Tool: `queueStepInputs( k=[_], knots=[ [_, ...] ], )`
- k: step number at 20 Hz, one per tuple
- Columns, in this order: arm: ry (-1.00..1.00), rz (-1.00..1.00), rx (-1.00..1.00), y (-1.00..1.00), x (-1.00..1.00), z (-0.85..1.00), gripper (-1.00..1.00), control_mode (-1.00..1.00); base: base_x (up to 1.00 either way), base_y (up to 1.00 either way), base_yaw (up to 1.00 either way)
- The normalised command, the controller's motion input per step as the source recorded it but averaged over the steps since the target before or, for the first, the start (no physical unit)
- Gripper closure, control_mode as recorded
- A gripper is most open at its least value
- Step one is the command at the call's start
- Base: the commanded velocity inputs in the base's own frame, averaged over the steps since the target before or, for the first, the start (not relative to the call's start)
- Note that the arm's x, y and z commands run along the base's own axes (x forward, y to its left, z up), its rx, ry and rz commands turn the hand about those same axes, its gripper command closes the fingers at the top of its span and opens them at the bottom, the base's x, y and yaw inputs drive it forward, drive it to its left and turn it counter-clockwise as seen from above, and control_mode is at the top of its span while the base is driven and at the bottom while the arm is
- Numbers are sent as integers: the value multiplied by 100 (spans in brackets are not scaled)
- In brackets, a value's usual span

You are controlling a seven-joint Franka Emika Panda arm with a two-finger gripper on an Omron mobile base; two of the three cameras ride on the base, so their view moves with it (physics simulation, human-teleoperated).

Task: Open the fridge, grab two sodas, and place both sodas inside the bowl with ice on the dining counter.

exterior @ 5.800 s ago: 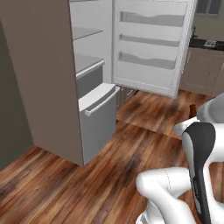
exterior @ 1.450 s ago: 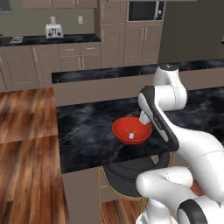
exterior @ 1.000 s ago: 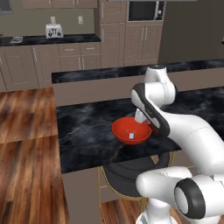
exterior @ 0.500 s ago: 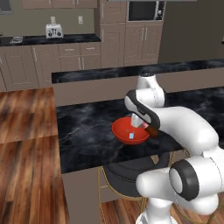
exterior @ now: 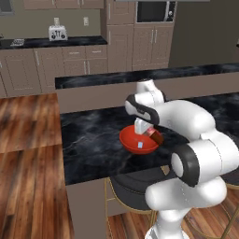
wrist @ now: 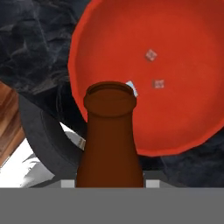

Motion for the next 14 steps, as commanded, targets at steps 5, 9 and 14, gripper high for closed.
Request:
queueStepInputs(
  k=[5,9,14],
  knots=[
    [9,3,-1,4,38,-23,100,-100,0,0,0],
    [6,3,0,2,36,-28,100,-100,0,0,0],
    [5,4,0,0,32,-30,100,-100,0,0,0]
  ],
)
